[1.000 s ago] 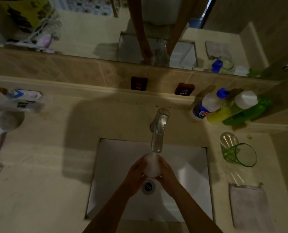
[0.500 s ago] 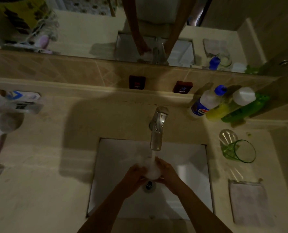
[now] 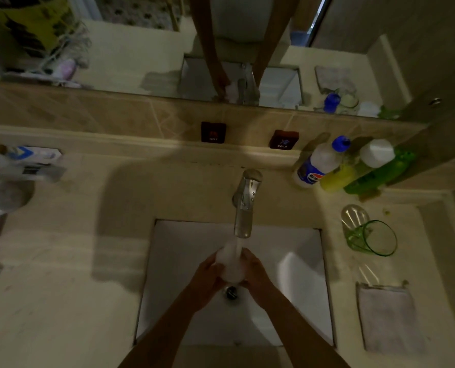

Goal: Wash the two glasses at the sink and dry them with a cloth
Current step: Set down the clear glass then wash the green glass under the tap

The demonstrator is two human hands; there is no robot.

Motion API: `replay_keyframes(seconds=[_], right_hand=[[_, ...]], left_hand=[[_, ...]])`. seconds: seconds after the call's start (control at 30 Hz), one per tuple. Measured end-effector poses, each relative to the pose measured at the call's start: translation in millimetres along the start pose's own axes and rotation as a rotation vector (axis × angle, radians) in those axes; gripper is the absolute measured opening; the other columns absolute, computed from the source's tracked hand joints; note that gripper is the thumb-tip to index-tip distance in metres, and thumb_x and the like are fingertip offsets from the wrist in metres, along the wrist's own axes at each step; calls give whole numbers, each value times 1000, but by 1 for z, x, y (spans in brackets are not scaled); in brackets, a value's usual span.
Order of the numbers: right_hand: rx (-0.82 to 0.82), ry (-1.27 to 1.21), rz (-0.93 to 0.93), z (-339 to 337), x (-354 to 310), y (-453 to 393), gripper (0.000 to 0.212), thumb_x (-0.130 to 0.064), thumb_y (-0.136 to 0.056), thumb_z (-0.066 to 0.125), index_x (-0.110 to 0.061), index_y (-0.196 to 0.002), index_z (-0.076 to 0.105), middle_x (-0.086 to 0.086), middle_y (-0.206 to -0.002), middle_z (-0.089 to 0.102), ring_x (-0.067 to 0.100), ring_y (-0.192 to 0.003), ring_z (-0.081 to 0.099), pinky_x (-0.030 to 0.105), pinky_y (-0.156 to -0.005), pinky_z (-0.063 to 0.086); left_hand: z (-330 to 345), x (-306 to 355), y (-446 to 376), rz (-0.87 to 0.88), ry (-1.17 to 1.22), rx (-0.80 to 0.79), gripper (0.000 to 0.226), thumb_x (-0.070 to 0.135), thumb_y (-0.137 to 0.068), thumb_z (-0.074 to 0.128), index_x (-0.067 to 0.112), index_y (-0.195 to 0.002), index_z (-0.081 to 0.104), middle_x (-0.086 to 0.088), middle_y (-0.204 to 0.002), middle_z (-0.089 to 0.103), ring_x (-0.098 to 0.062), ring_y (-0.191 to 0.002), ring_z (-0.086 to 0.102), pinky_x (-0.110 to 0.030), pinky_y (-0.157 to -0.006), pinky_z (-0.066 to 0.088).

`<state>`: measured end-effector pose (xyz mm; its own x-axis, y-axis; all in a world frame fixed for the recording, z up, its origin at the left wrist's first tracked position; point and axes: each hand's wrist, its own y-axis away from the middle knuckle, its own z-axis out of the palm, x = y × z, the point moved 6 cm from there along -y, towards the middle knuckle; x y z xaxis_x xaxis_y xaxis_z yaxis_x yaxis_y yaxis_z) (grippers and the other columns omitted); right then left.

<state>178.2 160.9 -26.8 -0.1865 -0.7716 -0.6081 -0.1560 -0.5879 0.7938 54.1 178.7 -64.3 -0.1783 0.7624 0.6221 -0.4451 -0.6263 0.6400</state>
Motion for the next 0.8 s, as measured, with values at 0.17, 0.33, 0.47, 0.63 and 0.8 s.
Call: replay_keyframes(seconds=[0.17,0.33,0.47,0.63,0.8], right_hand=[[42,-122,14,-10,9,-7,29,-33,-99,52,-16,-116,68,13,-116,70,31,-103,68,52,-90,57],[59,-142,40,-5,17,-7,30,-37,-97,54,-20,-120,65,9,-118,68,28,-104,66,47,-88,58],[67,-194,35,-17,20,-11,36,-41,-92,61,-13,-114,71,14,-109,73,33,-100,70,53,-91,55],[57,-142,36,-11,22,-9,32,-35,-92,64,-12,-114,69,15,-113,71,32,-102,68,48,-90,56],[34,-104,-22,-17,14,-8,29,-39,-87,69,-17,-104,75,11,-105,75,30,-97,71,50,-89,57]], left_hand=[[1,-1,2,3,-22,-14,40,9,-100,53,5,-141,54,-22,-135,63,-39,-125,61,-58,-105,49],[-6,-7,6,-35,72,14,33,5,-101,51,4,-133,61,-28,-133,62,-42,-121,63,-48,-94,57],[3,-4,5,3,-23,-39,41,1,-101,48,5,-142,53,-26,-138,59,-42,-127,58,-56,-106,49],[-1,-11,10,-2,30,-23,48,6,-95,54,1,-142,51,-30,-136,58,-46,-125,58,-57,-104,49],[1,-11,8,-6,22,5,39,11,-103,53,7,-142,54,-23,-140,58,-39,-130,57,-59,-109,45]])
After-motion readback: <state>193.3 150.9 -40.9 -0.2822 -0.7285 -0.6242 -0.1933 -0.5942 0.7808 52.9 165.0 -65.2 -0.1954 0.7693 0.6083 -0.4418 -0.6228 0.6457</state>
